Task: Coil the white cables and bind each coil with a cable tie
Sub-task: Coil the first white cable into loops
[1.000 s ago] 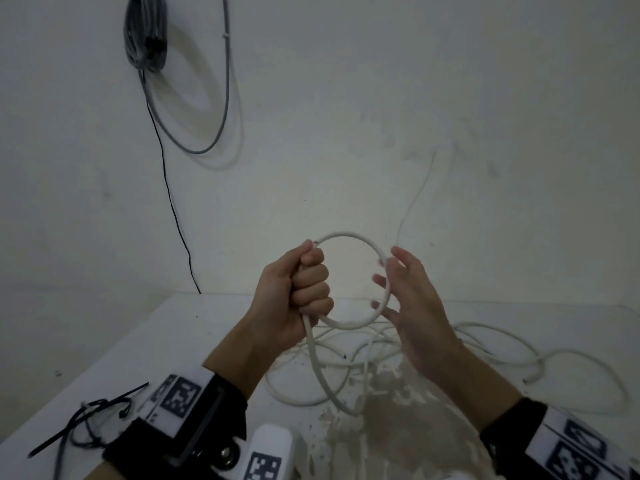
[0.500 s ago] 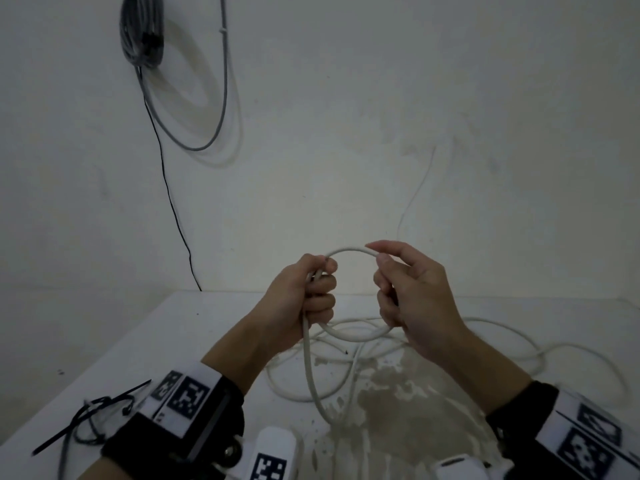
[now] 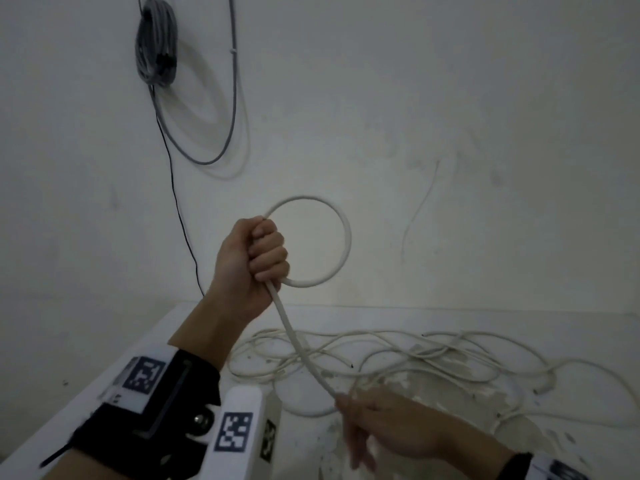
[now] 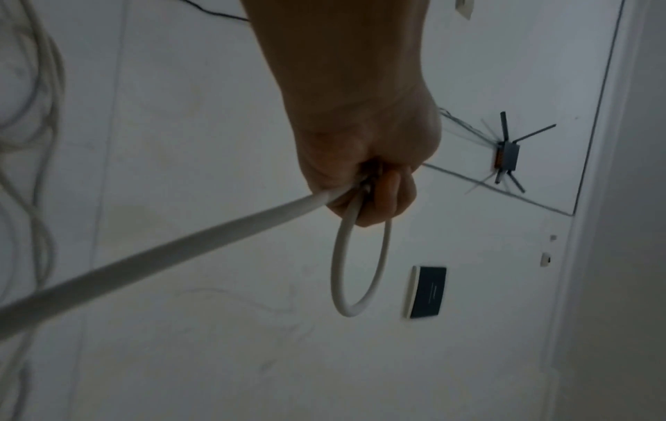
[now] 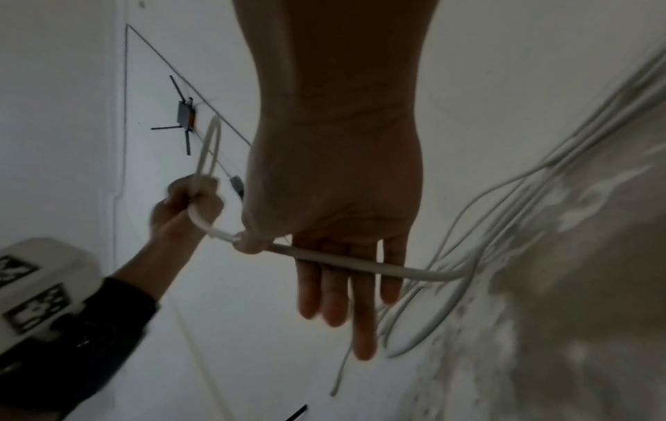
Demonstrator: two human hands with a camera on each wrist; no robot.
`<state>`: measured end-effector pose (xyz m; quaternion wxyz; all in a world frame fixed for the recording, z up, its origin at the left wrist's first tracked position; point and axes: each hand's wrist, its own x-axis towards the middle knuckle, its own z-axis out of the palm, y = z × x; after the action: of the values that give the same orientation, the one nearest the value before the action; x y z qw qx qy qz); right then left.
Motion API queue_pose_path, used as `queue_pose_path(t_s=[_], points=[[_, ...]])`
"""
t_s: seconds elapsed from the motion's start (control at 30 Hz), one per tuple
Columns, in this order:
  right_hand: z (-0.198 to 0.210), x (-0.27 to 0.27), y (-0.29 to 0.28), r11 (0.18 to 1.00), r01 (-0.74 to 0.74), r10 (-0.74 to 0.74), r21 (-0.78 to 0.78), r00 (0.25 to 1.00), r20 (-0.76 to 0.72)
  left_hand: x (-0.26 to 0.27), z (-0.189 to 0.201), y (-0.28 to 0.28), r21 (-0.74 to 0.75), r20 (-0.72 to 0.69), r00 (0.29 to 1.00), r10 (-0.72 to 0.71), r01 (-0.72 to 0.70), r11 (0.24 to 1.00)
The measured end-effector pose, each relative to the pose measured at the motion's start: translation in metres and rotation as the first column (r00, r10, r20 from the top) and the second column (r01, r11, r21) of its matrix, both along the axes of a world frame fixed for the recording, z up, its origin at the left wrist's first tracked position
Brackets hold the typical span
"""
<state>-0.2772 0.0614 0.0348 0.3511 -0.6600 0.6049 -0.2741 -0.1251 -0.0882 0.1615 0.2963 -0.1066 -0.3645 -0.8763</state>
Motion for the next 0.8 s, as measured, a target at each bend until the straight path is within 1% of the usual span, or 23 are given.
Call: queue_pose_path(t_s=[0.03, 0.07, 0.1, 0.13, 0.17, 0.23, 0.3, 0.33, 0.37, 0.4, 0.43, 0.47, 0.53, 0.6, 0.63, 0.67, 0.7, 0.73, 0.8], points=[[0.002, -0.01, 0.0, 0.998, 0.055, -0.056, -0.014, 0.989, -0.135, 0.008, 0.003, -0.004, -0.024, -0.032, 0.998, -0.046, 0.045, 0.999], [0.005, -0.021, 0.001, 0.99, 0.134, -0.142, -0.048, 0.96, -0.243, 0.014, 0.006, -0.005, -0.058, -0.02, 1.0, 0.003, -0.004, 0.998], [0.01, -0.031, 0.002, 0.972, 0.218, -0.235, -0.091, 0.923, -0.306, 0.018, 0.007, -0.007, -0.088, 0.028, 0.994, 0.105, -0.102, 0.991], [0.018, -0.039, 0.002, 0.947, 0.286, -0.319, -0.144, 0.888, -0.33, 0.021, 0.007, -0.006, -0.14, 0.088, 0.969, 0.229, -0.215, 0.966], [0.026, -0.046, 0.0, 0.916, 0.343, -0.396, -0.207, 0.856, -0.332, 0.023, 0.007, -0.002, -0.216, 0.118, 0.94, 0.319, -0.289, 0.932], [0.047, -0.056, -0.001, 0.836, 0.442, -0.533, -0.326, 0.794, -0.293, 0.023, 0.004, 0.003, -0.363, 0.135, 0.902, 0.41, -0.34, 0.868], [0.067, -0.059, -0.003, 0.739, 0.557, -0.648, -0.379, 0.743, -0.17, 0.02, -0.004, 0.004, -0.494, 0.162, 0.875, 0.456, -0.328, 0.805], [0.075, -0.061, -0.005, 0.694, 0.621, -0.688, -0.363, 0.722, -0.081, 0.018, -0.008, 0.005, -0.565, 0.17, 0.853, 0.494, -0.327, 0.758], [0.081, -0.061, -0.008, 0.66, 0.683, -0.711, -0.312, 0.702, 0.031, 0.015, -0.014, 0.008, -0.636, 0.173, 0.828, 0.534, -0.32, 0.702], [0.086, -0.061, -0.01, 0.642, 0.734, -0.718, -0.223, 0.677, 0.162, 0.011, -0.019, 0.012, -0.707, 0.167, 0.802, 0.574, -0.308, 0.637], [0.09, -0.06, -0.012, 0.639, 0.76, -0.706, -0.114, 0.639, 0.304, 0.006, -0.025, 0.016, -0.766, 0.16, 0.778, 0.608, -0.29, 0.573], [0.094, -0.058, -0.014, 0.65, 0.76, -0.677, -0.009, 0.585, 0.447, 0.0, -0.031, 0.02, -0.816, 0.154, 0.755, 0.637, -0.267, 0.513], [0.103, -0.048, -0.014, 0.698, 0.7, -0.585, 0.149, 0.438, 0.682, -0.012, -0.044, 0.026, -0.9, 0.144, 0.695, 0.705, -0.204, 0.385], [0.109, -0.038, -0.013, 0.74, 0.643, -0.475, 0.195, 0.296, 0.828, -0.023, -0.057, 0.031, -0.943, 0.105, 0.611, 0.784, -0.189, 0.274], [0.111, -0.033, -0.012, 0.757, 0.625, -0.422, 0.19, 0.246, 0.873, -0.029, -0.064, 0.033, -0.945, 0.084, 0.577, 0.813, -0.212, 0.248], [0.111, -0.027, -0.011, 0.772, 0.61, -0.376, 0.178, 0.213, 0.902, -0.034, -0.069, 0.036, -0.938, 0.076, 0.553, 0.83, -0.242, 0.247], [0.109, -0.021, -0.01, 0.784, 0.6, -0.348, 0.159, 0.213, 0.913, -0.04, -0.074, 0.039, -0.923, 0.09, 0.537, 0.838, -0.271, 0.273], [0.106, -0.015, -0.009, 0.794, 0.593, -0.341, 0.137, 0.248, 0.907, -0.045, -0.078, 0.042, -0.897, 0.126, 0.534, 0.836, -0.298, 0.326], [0.096, -0.006, -0.007, 0.794, 0.6, -0.386, 0.1, 0.37, 0.845, -0.055, -0.084, 0.051, -0.822, 0.207, 0.559, 0.803, -0.345, 0.453]])
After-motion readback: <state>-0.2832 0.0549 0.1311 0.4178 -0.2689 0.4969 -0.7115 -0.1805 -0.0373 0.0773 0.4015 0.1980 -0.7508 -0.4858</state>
